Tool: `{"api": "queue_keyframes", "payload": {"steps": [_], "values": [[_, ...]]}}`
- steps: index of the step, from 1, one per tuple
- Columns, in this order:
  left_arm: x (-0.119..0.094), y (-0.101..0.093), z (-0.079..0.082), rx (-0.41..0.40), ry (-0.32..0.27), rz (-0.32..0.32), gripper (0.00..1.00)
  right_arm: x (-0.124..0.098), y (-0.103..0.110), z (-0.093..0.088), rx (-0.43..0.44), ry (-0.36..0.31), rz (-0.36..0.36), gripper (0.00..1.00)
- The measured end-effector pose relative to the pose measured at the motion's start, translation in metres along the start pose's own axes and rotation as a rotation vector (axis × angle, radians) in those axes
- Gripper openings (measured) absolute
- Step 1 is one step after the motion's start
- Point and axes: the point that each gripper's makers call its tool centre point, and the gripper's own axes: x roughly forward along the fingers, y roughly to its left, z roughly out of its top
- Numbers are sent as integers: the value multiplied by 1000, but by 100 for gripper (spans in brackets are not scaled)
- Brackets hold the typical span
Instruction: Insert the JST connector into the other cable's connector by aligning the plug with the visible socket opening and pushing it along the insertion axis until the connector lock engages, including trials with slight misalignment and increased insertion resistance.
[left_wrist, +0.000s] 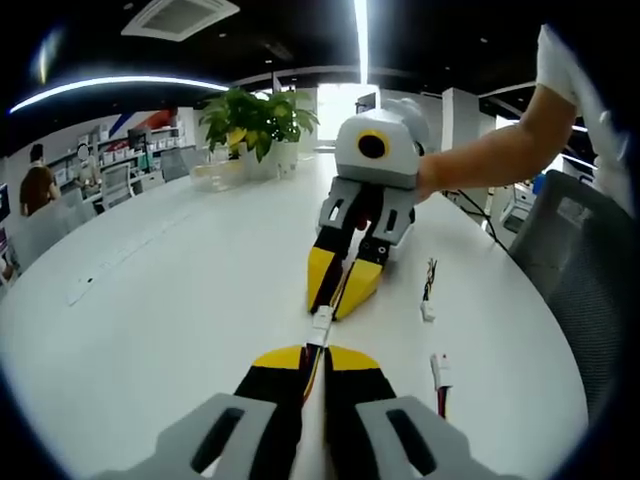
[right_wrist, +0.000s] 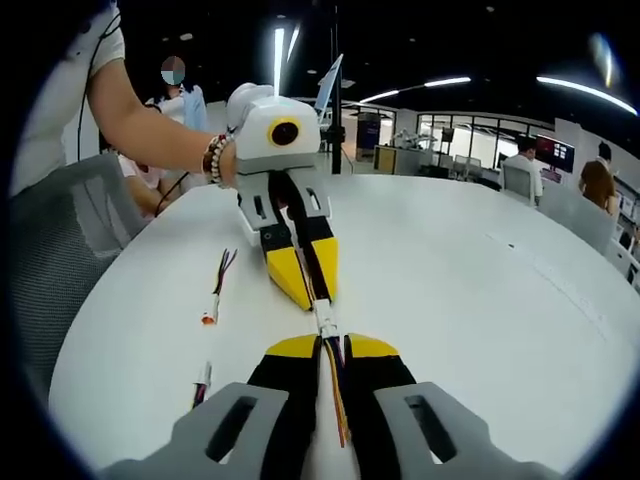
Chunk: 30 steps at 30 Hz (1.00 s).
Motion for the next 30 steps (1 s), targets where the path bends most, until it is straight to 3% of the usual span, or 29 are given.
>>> {"api": "queue_keyframes", "payload": {"steps": [9, 15, 18, 25, 30], "values": [[-8, 1, 4, -16, -14, 19, 1, -10, -8, 12, 40, -42, -38, 19], [-17, 1, 13, -33, -53, 31, 5, -20, -10, 23, 62, -89, -52, 24], [-21, 1, 18, -39, -74, 44, 14, -24, -9, 27, 64, -97, -61, 30], [-36, -8, 32, -85, -144, 55, 23, -36, 0, 41, 64, -132, -75, 37], [-45, -18, 34, -83, -158, 64, 37, -45, 5, 47, 53, -149, -91, 37]]}}
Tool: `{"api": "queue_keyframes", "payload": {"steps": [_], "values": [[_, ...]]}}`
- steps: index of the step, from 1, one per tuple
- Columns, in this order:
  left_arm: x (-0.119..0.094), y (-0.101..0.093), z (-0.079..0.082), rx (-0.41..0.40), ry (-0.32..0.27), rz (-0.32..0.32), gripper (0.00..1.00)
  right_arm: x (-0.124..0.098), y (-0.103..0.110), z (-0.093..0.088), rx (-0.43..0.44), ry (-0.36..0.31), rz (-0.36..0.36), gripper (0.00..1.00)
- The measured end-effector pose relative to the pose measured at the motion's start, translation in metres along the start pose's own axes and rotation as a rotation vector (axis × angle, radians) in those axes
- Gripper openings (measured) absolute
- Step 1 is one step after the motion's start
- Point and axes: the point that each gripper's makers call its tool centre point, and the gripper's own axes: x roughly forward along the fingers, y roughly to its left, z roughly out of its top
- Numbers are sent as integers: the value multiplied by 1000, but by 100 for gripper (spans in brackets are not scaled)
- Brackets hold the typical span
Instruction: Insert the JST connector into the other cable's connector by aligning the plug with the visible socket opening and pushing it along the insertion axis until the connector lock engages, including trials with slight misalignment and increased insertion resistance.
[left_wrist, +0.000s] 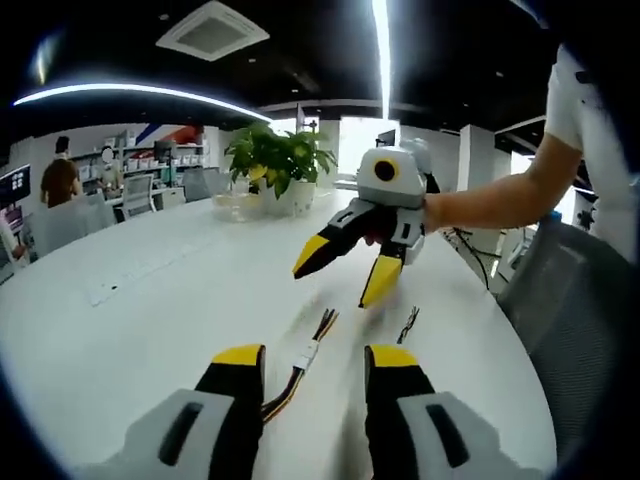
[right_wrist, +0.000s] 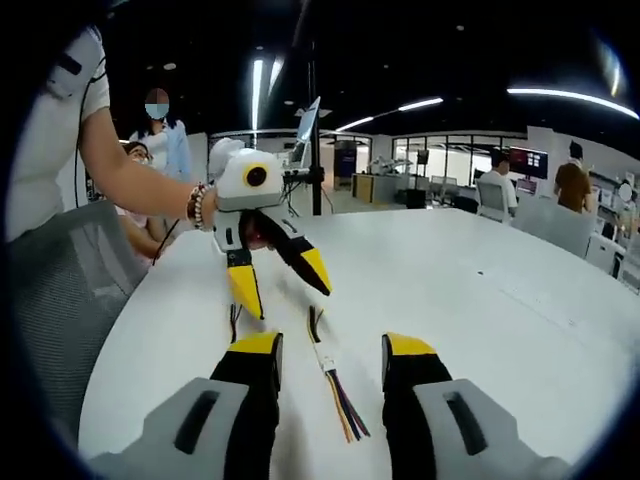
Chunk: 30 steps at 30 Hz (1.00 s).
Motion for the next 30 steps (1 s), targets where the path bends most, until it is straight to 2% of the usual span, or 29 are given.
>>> {"api": "queue_keyframes", "payload": {"steps": [3, 5, 12, 18, 22, 24, 26, 28, 30], "values": [[-6, -7, 6, 17, -20, -1, 38, -4, 7, 4, -4, -14, 12, 37], [-9, -13, 13, 6, -53, -10, 38, -8, 11, 8, -9, -38, 11, 38], [-16, -27, 18, 36, -77, -8, 41, -19, 31, 18, -68, -60, 39, 33], [-16, -40, 15, 38, -82, -16, 43, -21, 41, 13, -80, -54, 48, 29], [-12, -45, 8, 15, -58, -25, 53, -21, 49, 7, -71, -51, 57, 29], [-11, -47, 3, 18, -45, -23, 55, -20, 52, 3, -62, -48, 61, 29], [-12, -49, 0, 28, -42, -29, 53, -20, 54, -1, -54, -39, 66, 28], [-12, -51, -1, 45, -45, -40, 47, -20, 56, -4, -50, -37, 71, 28], [-11, -49, -5, 41, -35, -26, 48, -20, 59, -6, -46, -37, 77, 27]]}}
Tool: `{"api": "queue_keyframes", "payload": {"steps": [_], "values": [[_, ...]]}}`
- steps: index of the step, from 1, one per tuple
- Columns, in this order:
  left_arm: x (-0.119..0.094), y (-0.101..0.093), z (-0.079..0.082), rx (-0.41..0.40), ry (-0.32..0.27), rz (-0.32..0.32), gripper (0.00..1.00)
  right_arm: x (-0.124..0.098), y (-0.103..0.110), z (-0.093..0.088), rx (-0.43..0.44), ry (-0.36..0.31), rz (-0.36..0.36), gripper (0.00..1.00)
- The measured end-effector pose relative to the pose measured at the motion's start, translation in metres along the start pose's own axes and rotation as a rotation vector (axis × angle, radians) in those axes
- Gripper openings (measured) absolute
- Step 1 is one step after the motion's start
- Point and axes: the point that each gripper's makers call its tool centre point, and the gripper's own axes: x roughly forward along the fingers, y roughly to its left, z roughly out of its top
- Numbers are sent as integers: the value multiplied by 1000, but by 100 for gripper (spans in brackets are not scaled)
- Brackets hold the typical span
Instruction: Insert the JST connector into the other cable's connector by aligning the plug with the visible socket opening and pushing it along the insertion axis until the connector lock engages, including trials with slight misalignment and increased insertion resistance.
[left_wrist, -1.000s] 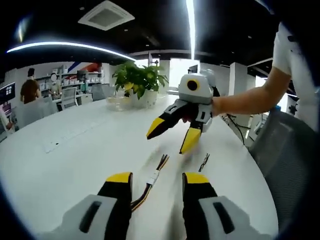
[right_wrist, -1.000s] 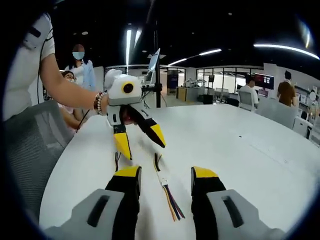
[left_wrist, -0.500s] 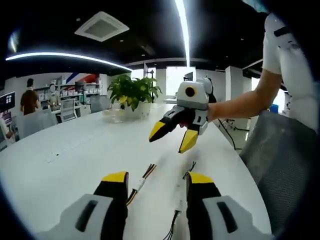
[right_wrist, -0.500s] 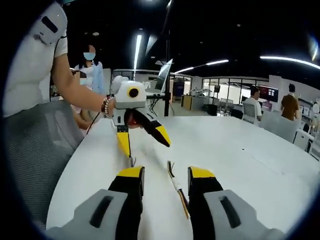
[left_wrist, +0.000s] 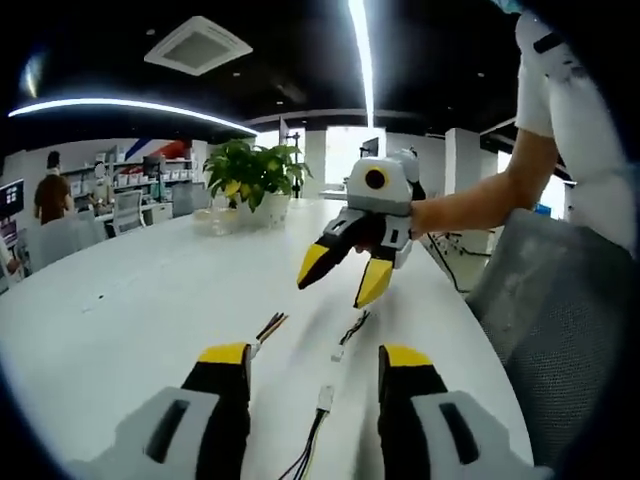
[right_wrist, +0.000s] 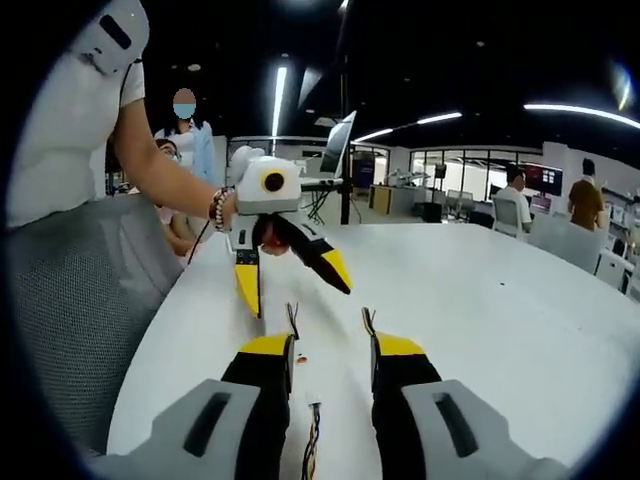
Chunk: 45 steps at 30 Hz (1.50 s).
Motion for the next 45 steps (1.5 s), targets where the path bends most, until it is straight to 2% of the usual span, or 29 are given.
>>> {"api": "queue_keyframes", "payload": {"steps": [2, 6, 12, 16, 27, 31, 34, 45], "values": [[1, -3, -6, -38, 13, -14, 50, 0, 1, -3, 8, 2, 4, 27], [3, -7, -23, -28, 52, -17, 49, 4, 8, -16, 16, 28, 20, 27], [3, -4, -39, -42, 94, -16, 41, 8, 13, -32, 31, 60, 36, 25], [4, -5, -41, -57, 93, -25, 33, 9, 13, -40, 40, 70, 37, 24], [11, -7, -47, -77, 70, -32, 22, 10, 13, -58, 57, 89, 28, 16], [11, -8, -50, -75, 76, -34, 20, 11, 13, -60, 62, 89, 28, 15], [11, -7, -51, -81, 73, -35, 13, 11, 13, -61, 60, 95, 27, 15], [9, -5, -52, -58, 66, -24, 5, 12, 13, -61, 49, 89, 18, 10]]}}
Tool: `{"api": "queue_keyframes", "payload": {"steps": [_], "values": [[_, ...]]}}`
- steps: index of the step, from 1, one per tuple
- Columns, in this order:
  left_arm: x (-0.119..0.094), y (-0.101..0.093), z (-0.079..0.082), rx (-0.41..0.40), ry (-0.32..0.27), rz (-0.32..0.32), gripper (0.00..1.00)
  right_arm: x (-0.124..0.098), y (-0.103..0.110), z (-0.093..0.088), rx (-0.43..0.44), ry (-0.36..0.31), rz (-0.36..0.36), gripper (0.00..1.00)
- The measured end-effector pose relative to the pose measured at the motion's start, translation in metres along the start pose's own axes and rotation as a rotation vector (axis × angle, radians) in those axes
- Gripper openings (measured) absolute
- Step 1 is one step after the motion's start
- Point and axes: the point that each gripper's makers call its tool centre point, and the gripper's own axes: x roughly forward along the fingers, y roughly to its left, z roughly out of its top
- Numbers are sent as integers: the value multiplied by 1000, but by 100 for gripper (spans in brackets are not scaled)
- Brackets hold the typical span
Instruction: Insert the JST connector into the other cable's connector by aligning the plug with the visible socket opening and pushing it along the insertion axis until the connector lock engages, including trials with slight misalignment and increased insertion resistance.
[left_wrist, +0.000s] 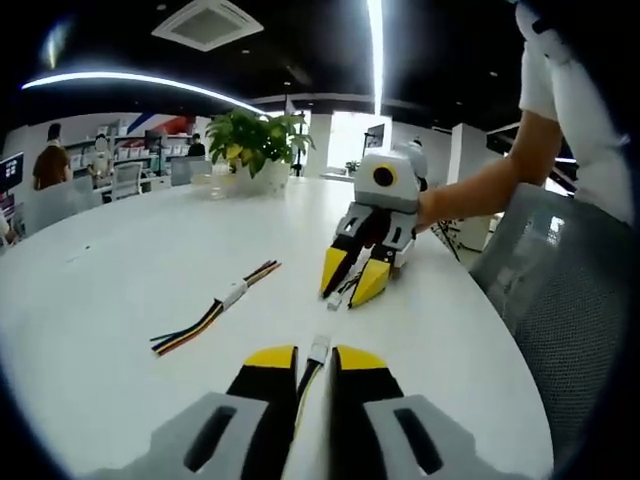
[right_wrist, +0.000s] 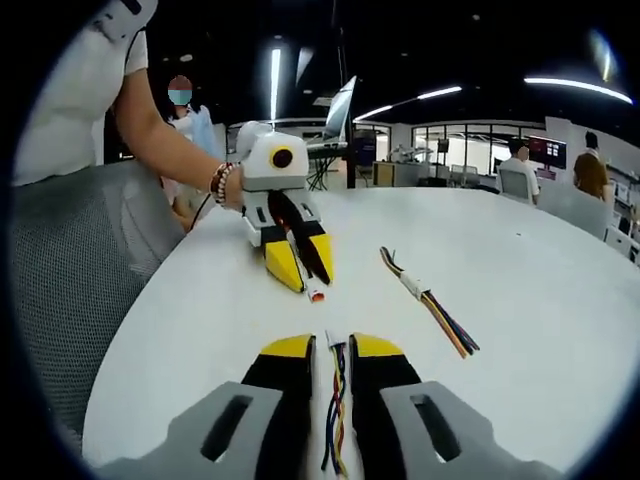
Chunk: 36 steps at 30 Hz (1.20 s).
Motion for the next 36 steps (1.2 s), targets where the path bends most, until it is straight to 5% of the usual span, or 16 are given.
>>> {"api": "queue_keyframes", "payload": {"steps": [16, 36], "values": [[-1, -1, 1, 37, 2, -15, 0, -1, 1, 0, -8, -14, 2, 5], [0, -3, 2, 76, 75, -48, 0, -5, 0, 6, -8, -18, -2, 4]]}}
